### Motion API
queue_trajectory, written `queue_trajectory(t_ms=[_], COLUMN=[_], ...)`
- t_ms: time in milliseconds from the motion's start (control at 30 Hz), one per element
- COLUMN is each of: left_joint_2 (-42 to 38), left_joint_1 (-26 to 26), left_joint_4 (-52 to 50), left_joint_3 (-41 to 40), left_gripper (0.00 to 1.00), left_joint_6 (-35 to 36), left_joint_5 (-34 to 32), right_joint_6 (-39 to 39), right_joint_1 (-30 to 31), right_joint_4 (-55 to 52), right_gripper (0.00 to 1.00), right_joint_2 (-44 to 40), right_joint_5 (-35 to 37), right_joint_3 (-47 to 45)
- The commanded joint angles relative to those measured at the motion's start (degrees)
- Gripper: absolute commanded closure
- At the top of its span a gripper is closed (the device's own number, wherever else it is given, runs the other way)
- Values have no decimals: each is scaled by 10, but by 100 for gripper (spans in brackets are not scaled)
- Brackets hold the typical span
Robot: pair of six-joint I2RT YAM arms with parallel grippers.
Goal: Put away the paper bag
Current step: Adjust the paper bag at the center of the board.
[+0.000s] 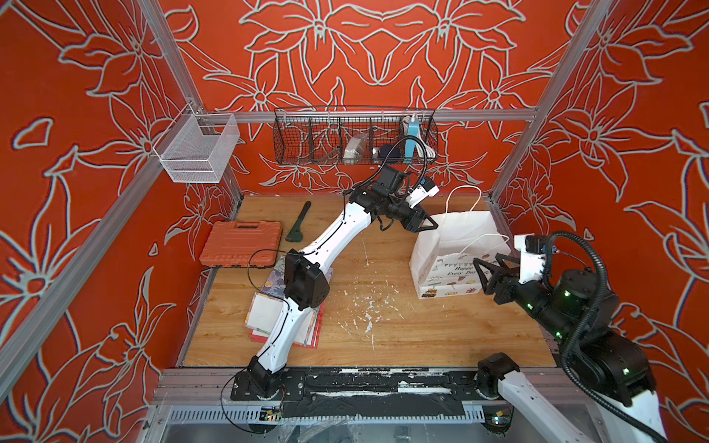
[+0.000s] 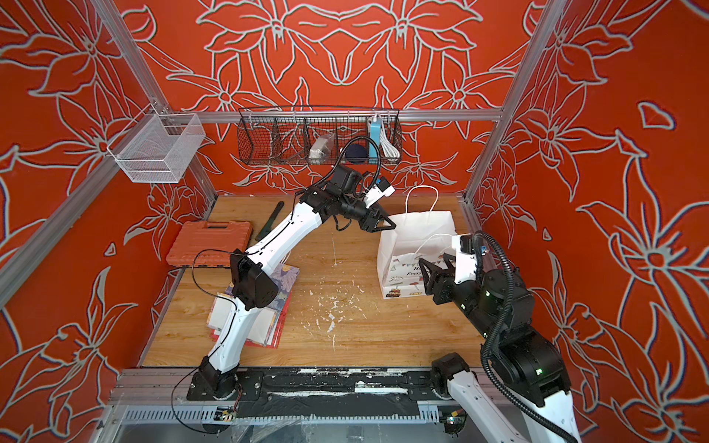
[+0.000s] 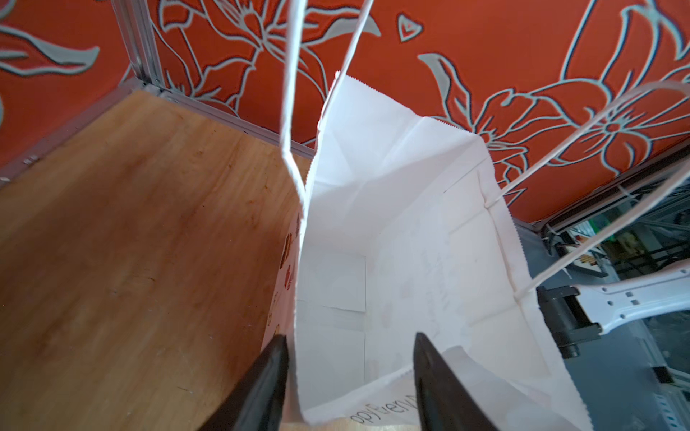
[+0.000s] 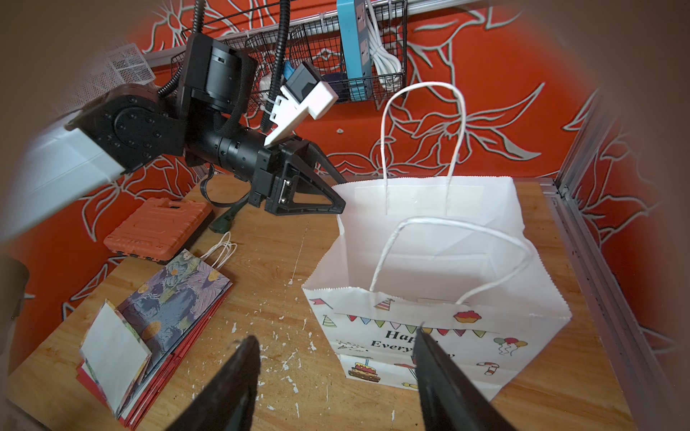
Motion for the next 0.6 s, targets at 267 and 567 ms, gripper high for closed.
queue_trajectory(t_ms=[267, 567], left_joint_2=[-24, -8], left_joint_1=[41, 41], left_joint_4=[34, 148], left_joint_3=[-56, -101], left_gripper=[44, 46], left_joint_6=[128, 91], left_joint_5=[214, 174], right_joint_6=[-13, -11], right_joint_1=[2, 2], right_joint_4=[-26, -33], right_gripper=[33, 34], right_joint_2=[-2, 0], right_joint_5=[5, -3], right_joint_3=[24, 29])
